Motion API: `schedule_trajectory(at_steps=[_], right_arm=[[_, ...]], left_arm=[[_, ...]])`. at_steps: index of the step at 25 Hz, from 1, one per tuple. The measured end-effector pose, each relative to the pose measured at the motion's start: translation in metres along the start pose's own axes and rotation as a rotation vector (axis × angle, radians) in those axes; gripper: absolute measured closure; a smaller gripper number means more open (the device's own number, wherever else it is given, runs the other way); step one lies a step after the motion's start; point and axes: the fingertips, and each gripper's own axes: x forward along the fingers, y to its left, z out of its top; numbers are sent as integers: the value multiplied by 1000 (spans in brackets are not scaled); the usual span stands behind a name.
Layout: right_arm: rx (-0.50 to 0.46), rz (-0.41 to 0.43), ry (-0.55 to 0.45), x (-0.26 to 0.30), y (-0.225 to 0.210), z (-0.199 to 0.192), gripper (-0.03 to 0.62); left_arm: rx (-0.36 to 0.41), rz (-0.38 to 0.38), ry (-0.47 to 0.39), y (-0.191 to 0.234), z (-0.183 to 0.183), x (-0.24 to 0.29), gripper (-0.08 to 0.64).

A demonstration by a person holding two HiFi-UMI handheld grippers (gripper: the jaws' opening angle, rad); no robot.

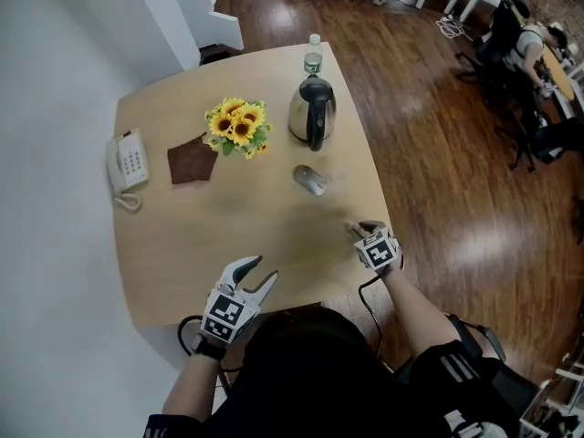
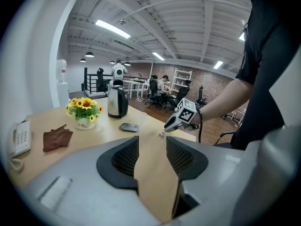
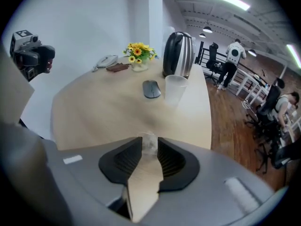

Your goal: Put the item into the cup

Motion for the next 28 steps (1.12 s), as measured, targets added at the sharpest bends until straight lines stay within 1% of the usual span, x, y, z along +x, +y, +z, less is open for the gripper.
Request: schedule_trajectory(at_steps=[7, 8, 10, 14, 18, 23, 25, 28], right_arm=[[85, 46, 21, 16, -4, -8, 483], [92, 48, 23, 16, -4, -8, 497], [98, 48, 19, 15, -4, -8, 583], [96, 48, -16, 8, -4, 3, 583], [58, 28, -104, -16, -13, 42, 583], [-18, 3, -217, -42, -31, 111, 583], [-47, -10, -228, -44, -38, 133, 583], [-89, -36, -199, -36, -48, 152, 583]], left_arm=[[-13, 9, 10, 3, -4, -3, 381], [-16, 11, 9, 4, -4, -4, 382], [-19, 16, 8, 4, -3, -5, 382], [-24, 30, 4, 8, -4, -8, 382], [-26, 36, -7, 11, -1, -9, 382], [-23, 44, -19, 11, 3, -10, 382], [-24, 47, -21, 10, 3, -11, 382], [-32, 52, -16, 9, -1, -13, 382]])
